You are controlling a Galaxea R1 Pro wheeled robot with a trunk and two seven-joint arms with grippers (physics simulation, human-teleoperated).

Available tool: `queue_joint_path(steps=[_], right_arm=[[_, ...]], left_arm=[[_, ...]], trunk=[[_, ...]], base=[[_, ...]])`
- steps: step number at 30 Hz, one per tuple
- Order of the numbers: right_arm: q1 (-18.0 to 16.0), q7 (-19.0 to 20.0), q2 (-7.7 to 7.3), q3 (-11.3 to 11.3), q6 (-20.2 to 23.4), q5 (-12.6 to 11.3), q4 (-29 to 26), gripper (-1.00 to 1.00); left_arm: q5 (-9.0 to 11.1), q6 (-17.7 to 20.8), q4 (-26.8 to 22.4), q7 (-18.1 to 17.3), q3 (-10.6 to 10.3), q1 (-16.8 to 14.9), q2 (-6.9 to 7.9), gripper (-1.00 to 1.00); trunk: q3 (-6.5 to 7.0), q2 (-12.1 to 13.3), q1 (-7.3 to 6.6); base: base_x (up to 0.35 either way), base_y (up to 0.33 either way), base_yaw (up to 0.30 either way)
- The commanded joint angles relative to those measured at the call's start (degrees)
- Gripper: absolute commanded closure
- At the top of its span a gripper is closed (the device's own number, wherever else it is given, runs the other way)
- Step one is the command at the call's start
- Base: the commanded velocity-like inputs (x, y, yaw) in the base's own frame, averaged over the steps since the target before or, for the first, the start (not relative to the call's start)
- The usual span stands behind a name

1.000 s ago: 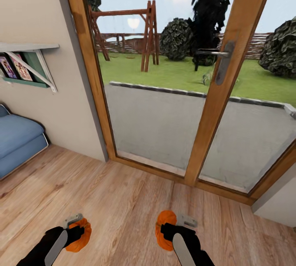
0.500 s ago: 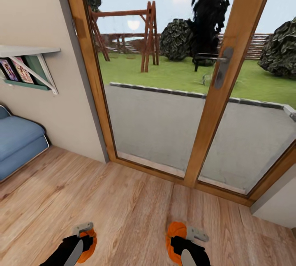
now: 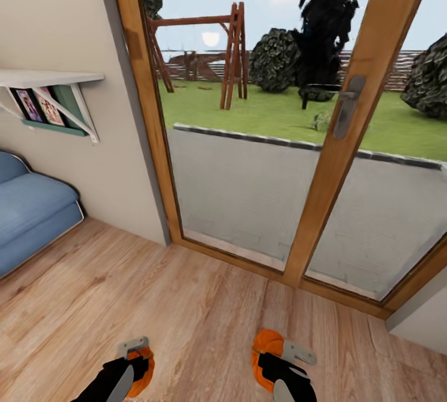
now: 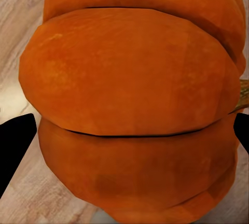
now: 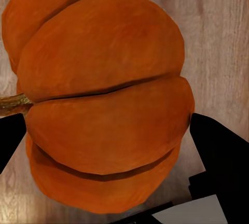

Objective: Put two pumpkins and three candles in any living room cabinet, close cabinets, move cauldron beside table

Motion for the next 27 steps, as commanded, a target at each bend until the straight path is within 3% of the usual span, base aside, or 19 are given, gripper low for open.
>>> queue_joint_path(steps=[1,10,20,27], right_arm=[[0.0,0.1,0.0,0.0,-0.1,-0.1,0.0,1.0],[-0.1,0.0,0.03,0.0,-0.1,0.0,3.9,1.0],[-0.1,0.0,0.0,0.0,-0.5,0.2,4.2,1.0],[-0.1,0.0,0.0,0.1,-0.5,0.2,4.2,1.0]], left_arm=[[0.0,0.0,-0.2,0.2,0.0,0.0,0.0,1.0],[0.0,-0.2,-0.7,0.1,-0.1,0.0,-0.02,1.0],[-0.1,0.1,-0.7,0.2,-0.1,0.0,-0.02,1.0],[0.0,0.1,-0.7,0.2,-0.1,0.0,-0.02,1.0]], trunk=[[0.0,0.0,0.0],[-0.19,0.0,0.0],[-1.07,0.0,0.0],[-1.38,0.0,0.0]], base=[[0.0,0.0,0.278],[-0.018,-0.036,0.271],[-0.053,-0.207,0.013],[-0.009,-0.103,0.234]])
